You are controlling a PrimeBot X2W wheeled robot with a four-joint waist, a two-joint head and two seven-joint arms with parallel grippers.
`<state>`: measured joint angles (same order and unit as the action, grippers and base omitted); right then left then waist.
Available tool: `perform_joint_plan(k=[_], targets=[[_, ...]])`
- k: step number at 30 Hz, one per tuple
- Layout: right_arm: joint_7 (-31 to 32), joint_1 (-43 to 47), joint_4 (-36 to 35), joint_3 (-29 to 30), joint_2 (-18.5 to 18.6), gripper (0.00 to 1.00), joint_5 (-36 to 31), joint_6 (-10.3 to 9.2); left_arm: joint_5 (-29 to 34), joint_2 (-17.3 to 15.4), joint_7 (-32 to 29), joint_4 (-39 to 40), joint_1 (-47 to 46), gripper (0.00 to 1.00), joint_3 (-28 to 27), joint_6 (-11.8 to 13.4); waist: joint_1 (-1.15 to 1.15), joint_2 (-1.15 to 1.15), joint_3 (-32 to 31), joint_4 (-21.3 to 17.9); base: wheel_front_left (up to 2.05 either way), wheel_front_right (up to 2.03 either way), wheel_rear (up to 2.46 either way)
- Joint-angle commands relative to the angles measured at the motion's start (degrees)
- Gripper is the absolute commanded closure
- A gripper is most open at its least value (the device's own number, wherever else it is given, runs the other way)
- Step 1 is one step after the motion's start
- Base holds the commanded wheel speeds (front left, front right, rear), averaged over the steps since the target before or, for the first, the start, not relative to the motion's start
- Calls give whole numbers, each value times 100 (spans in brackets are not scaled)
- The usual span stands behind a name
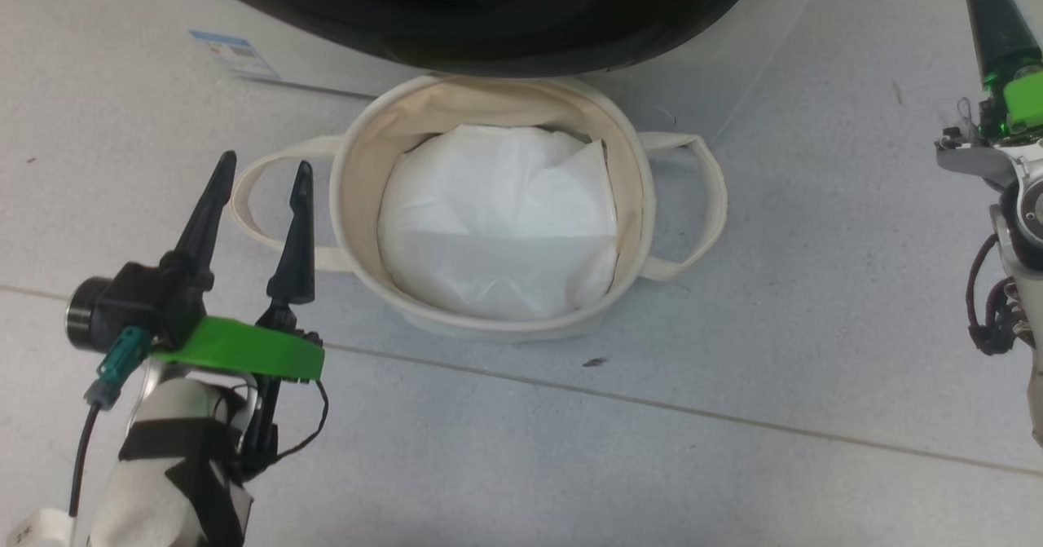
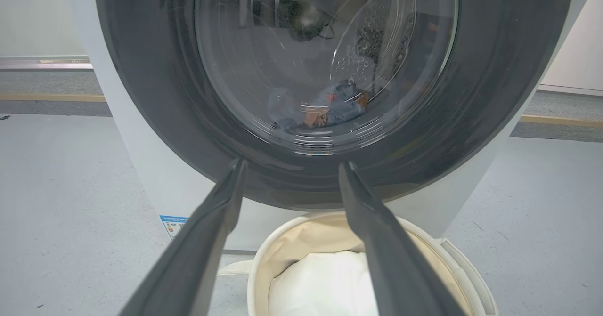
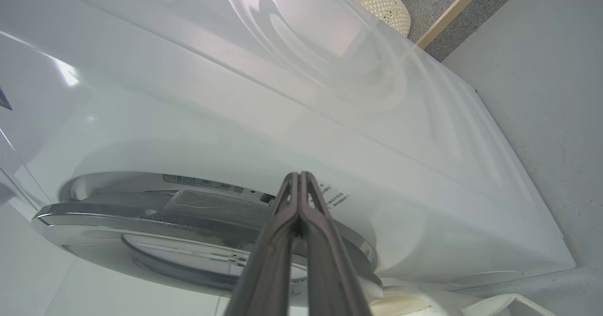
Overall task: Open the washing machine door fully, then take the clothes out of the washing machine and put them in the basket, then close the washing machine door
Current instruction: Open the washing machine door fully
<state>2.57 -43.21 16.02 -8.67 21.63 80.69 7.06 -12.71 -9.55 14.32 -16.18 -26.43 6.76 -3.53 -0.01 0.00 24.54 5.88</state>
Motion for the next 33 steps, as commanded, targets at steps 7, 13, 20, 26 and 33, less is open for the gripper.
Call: perform_joint_plan(k=[7, 13, 20, 26, 33], targets=[[508, -344, -266, -163, 98, 100, 490, 43, 96, -28, 68, 338, -239, 0, -252, -5, 0, 0, 286, 36, 0, 0, 0], [888, -577, -235, -225, 118, 100, 752, 43, 144, 25, 68, 402, -247, 0, -313, -15, 0, 0, 403, 55, 0, 0, 0], [1392, -990, -280, -299, 32, 100, 1119, 43, 243, 98, 68, 442, -283, 0, -374, -28, 0, 0, 632, 100, 0, 0, 0], [1639, -1288, -302, -352, -47, 100, 1267, 43, 332, 151, 68, 522, -331, 0, -403, -34, 1, 0, 733, 142, 0, 0, 0], [1882, -1537, -215, -417, -169, 100, 1460, 43, 362, 217, 68, 506, -303, 0, -439, -63, 1, 0, 743, 147, 0, 0, 0]])
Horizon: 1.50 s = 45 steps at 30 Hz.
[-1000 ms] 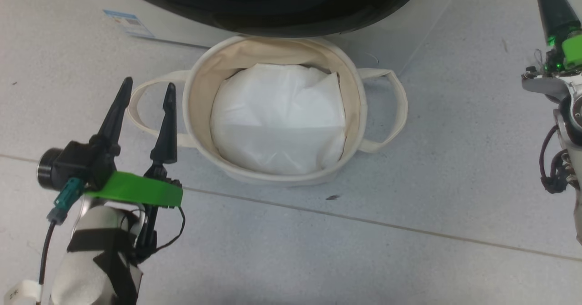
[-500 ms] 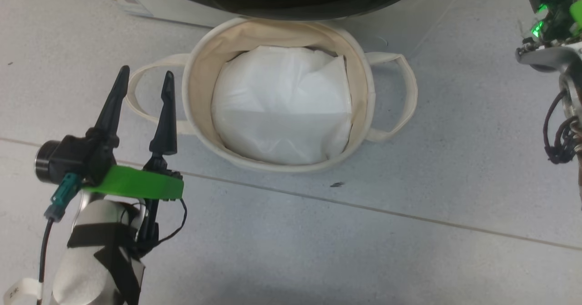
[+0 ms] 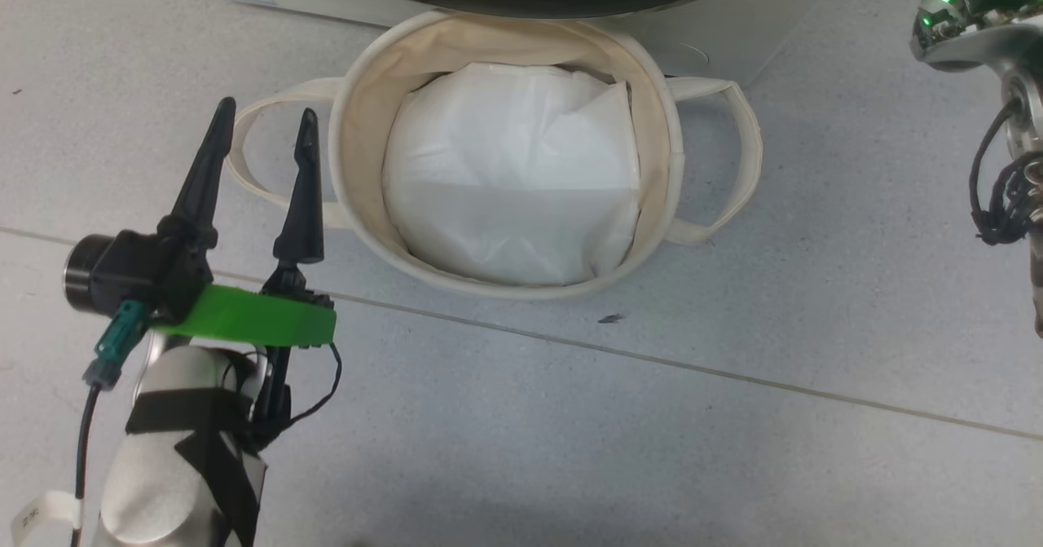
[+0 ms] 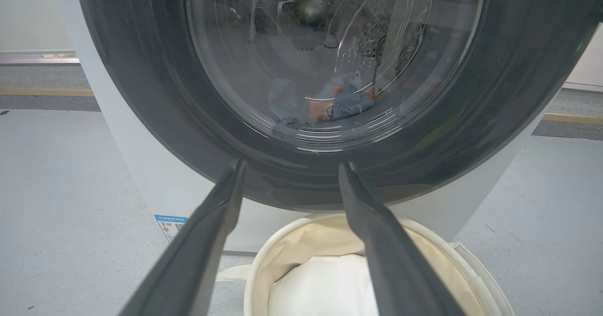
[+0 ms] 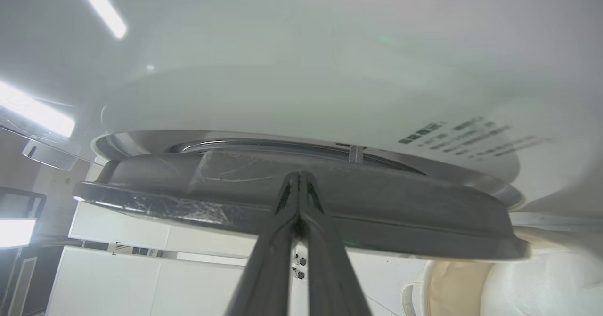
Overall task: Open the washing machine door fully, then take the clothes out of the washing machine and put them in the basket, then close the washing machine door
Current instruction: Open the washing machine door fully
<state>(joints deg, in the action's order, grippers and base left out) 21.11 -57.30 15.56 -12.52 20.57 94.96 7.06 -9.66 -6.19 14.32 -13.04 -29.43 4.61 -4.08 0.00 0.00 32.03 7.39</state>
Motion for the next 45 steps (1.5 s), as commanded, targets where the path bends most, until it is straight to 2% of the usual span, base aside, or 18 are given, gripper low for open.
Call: perform_joint_plan(k=[1, 23, 31, 37, 45], targets=[[38, -161, -141, -48, -74, 100, 28, 43, 64, -112, 68, 187, 0, 0, -229, -12, 0, 0, -9, -7, 0, 0, 0], [176, -630, 668, -511, -332, 100, -265, 43, 168, -55, 68, 67, -16, 0, -323, -120, 0, 0, -92, -43, 0, 0, 0], [791, -128, 322, -976, -354, 100, -183, 43, 184, -103, 68, 3, 63, 0, -427, -141, 0, 0, -306, -178, 0, 0, 0], [1434, 345, -115, -1285, -217, 100, 175, 43, 197, -130, 68, -13, 108, 0, -461, -156, 0, 0, -358, -306, 0, 0, 0], [901, 336, -416, -1039, -74, 100, 144, 43, 226, -144, 68, 22, 70, 0, -472, -161, 0, 0, -261, -336, 0, 0, 0]])
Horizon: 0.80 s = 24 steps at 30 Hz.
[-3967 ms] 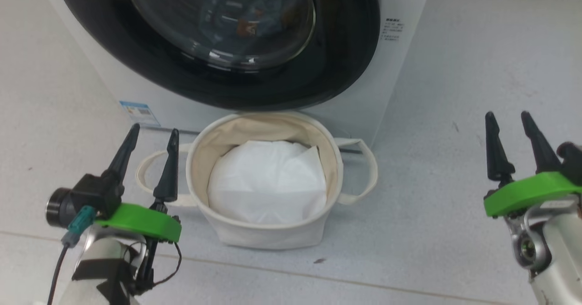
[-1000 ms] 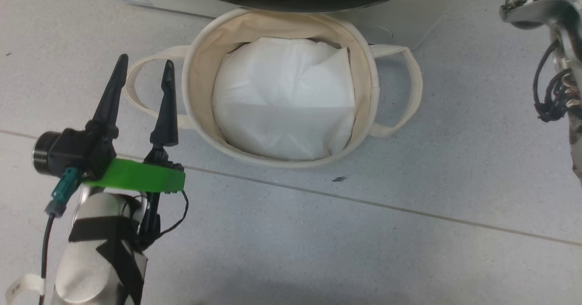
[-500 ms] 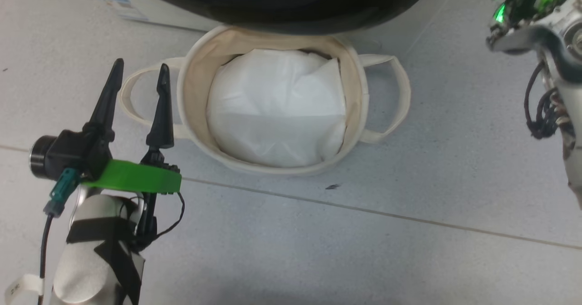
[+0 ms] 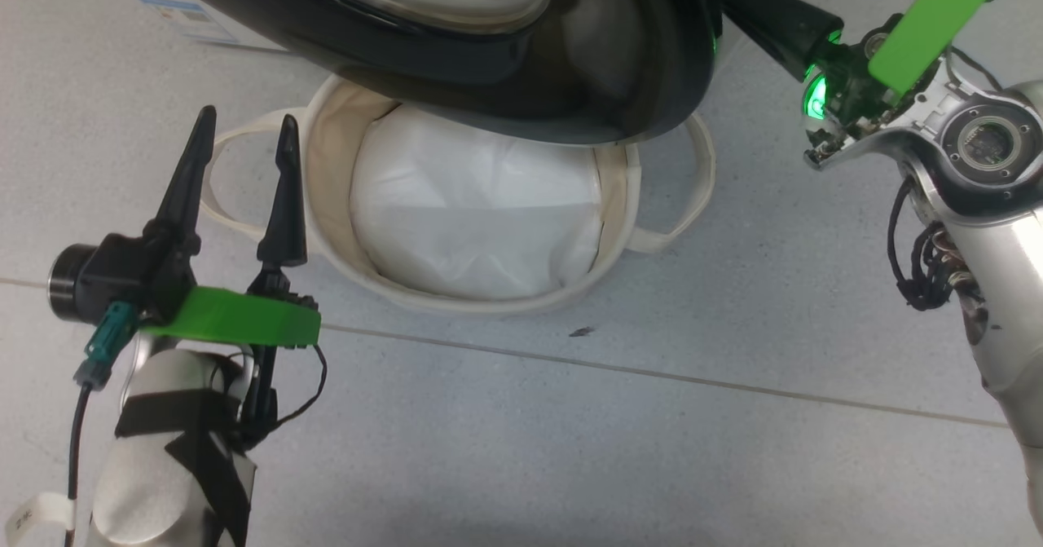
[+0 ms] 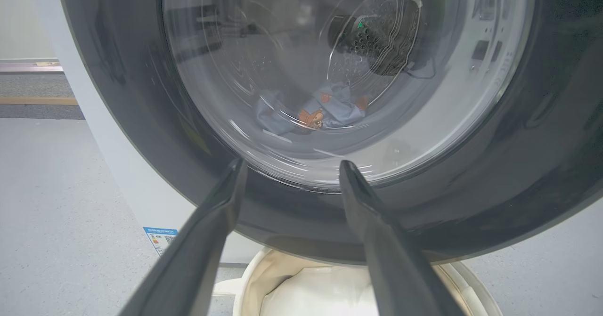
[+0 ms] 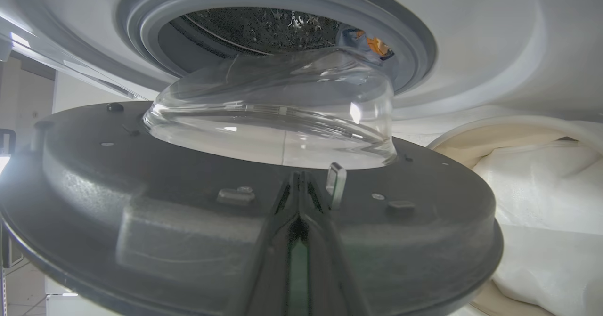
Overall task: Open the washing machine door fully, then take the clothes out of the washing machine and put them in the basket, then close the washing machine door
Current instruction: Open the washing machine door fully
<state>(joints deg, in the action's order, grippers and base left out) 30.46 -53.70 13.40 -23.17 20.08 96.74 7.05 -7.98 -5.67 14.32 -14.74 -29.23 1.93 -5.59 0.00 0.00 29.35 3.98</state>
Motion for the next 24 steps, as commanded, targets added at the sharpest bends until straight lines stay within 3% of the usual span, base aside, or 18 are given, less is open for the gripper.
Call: perform_joint_plan(k=[1, 13, 24], targets=[[-86, -47, -202, 49, -29, 100, -27, 44, 61, -195, 68, 193, 44, 0, -205, -8, 0, 0, 19, 10, 0, 0, 0], [-59, -101, -174, -203, -4, 100, 20, 44, 67, -169, 68, 117, 117, 0, -258, 5, 0, 0, -219, 24, 0, 0, 0], [229, 177, -207, -829, 55, 100, 74, 44, 15, -197, 68, -53, 366, 0, -351, -29, 0, 0, -731, 33, 0, 0, 0]])
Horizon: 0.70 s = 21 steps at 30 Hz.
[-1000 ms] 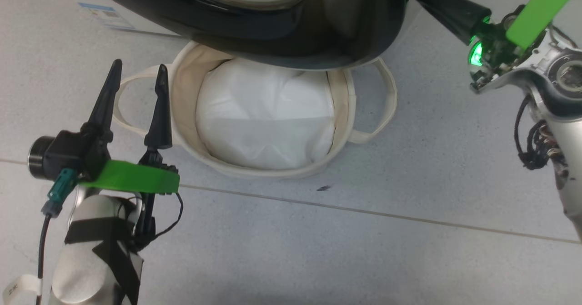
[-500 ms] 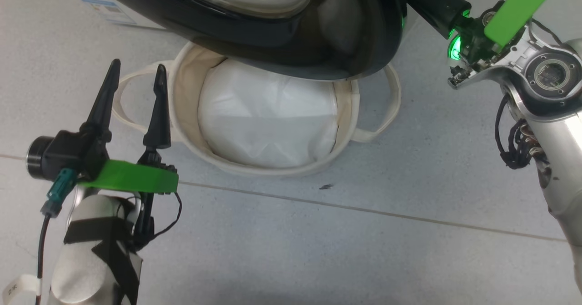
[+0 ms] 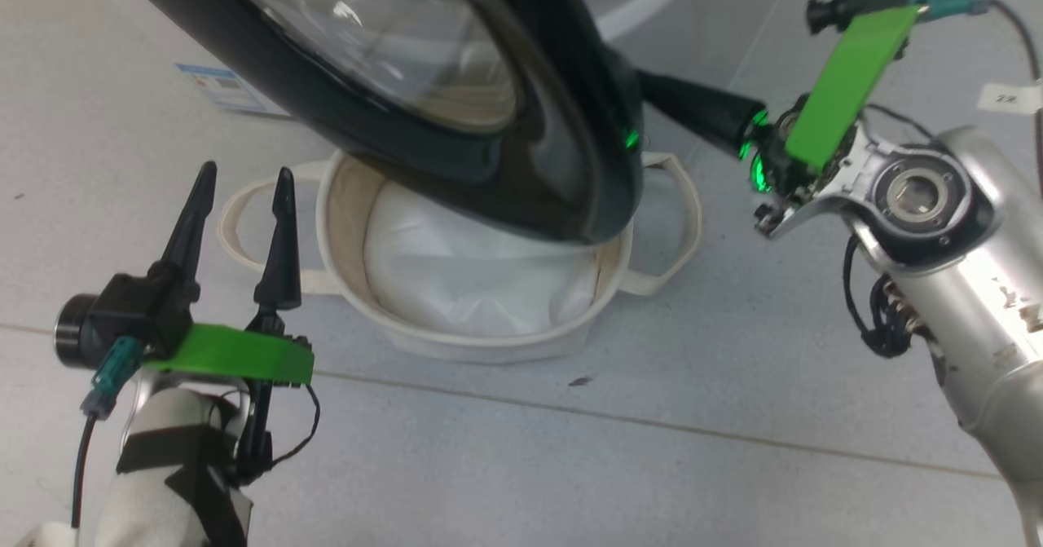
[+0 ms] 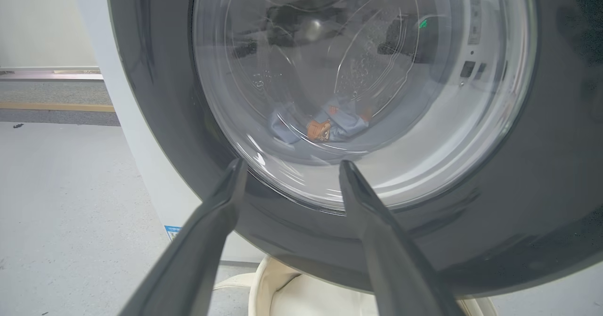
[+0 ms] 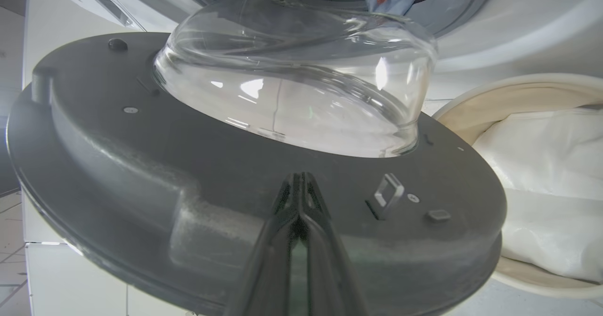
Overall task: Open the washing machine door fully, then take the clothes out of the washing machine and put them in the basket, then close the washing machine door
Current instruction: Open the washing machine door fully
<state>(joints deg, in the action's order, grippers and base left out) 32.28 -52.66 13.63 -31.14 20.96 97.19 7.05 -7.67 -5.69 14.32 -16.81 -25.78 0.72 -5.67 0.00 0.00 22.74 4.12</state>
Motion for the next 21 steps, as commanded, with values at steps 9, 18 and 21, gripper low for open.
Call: perform_joint_plan(k=[9, 18, 21], targets=[[106, 300, -438, -570, 92, 100, 97, 44, -102, -236, 68, 34, 313, 0, -389, -48, 0, 0, -488, 159, 0, 0, 0], [-10, 408, -399, -1012, 162, 100, 231, 44, -194, -203, 68, -66, 570, 0, -432, -85, 0, 0, -817, 452, 0, 0, 0], [-81, 418, -362, -1137, 177, 100, 298, 44, -222, -213, 68, -100, 633, 0, -448, -95, 0, 0, -898, 569, 0, 0, 0]])
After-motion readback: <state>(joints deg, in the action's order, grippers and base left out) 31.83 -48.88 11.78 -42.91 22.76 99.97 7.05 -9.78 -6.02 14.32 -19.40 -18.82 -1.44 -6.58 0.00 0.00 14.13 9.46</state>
